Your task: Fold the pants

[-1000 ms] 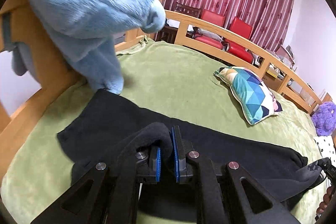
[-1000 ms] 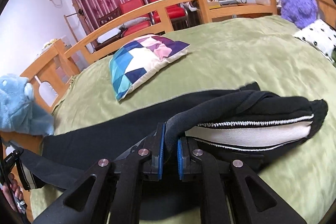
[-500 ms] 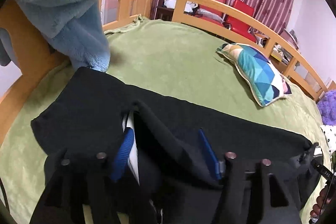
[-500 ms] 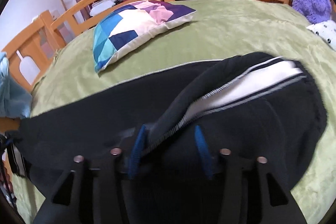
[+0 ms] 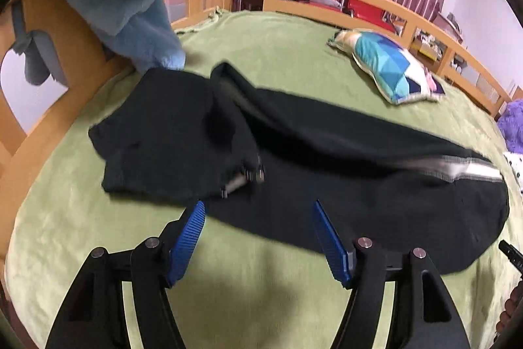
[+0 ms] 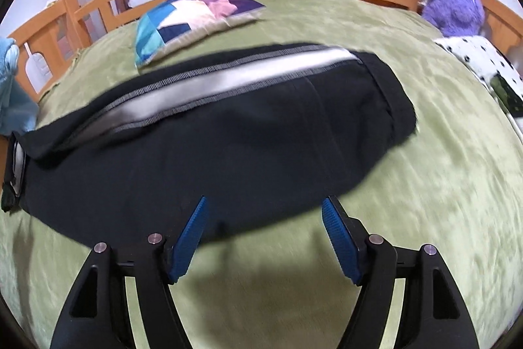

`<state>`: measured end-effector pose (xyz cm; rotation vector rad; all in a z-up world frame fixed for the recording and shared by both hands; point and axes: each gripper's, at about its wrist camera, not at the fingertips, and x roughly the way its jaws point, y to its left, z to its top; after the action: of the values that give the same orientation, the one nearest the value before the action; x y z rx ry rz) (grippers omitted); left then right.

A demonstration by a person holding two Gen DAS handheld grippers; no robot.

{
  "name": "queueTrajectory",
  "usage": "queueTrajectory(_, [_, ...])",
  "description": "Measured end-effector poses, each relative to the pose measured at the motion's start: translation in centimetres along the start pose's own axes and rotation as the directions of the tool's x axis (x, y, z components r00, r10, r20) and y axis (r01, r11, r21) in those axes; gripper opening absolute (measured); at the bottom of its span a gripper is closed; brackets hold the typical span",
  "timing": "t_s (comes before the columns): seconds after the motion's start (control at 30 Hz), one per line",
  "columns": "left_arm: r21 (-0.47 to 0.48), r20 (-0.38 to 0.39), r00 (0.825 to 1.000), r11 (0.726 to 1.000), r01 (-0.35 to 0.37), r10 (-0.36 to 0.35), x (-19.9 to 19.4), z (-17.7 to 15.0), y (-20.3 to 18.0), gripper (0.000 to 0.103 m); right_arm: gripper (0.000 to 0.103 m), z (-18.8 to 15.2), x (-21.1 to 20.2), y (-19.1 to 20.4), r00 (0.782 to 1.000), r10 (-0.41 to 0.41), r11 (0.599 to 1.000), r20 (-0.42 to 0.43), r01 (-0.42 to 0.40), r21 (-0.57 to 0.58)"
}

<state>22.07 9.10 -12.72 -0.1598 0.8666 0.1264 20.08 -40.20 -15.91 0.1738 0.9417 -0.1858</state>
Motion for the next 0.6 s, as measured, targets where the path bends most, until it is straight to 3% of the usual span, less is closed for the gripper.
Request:
queueTrajectory(0.13, [-0.018,-0.036,0.999,1.0,0.019,-0.02,0.9,-1.3,0.4,0.066,0.071,-0.7,0.8,-1.1,0.999,0.028,0.998,-0.022,-0.027,0.062])
queueTrajectory(0.37, [-0.076,-0.079,0.988,0.989,0.125,-0.131,4.1,-1.7,0.9,0.066,0.071,0.5,3.3,-2.5,0.996,0.087,0.979,-0.009,-0.084,0.188])
queueTrajectory(0.47, [-0.144,-0.092,0.979,0.975,0.17,-0.184,6.0,-1.4,1.3,0.073,0.072,1.3,4.9,-2.7,0.992,0.126,0.964,-0.014,-0.119,0.238])
queueTrajectory(0.6, [-0.211,-0.131,0.973,0.965,0.159,-0.189,8.8,-1.2,1.9,0.073,0.075,1.7,8.0,-2.8,0.987,0.152,0.948,-0.05,-0.131,0.291])
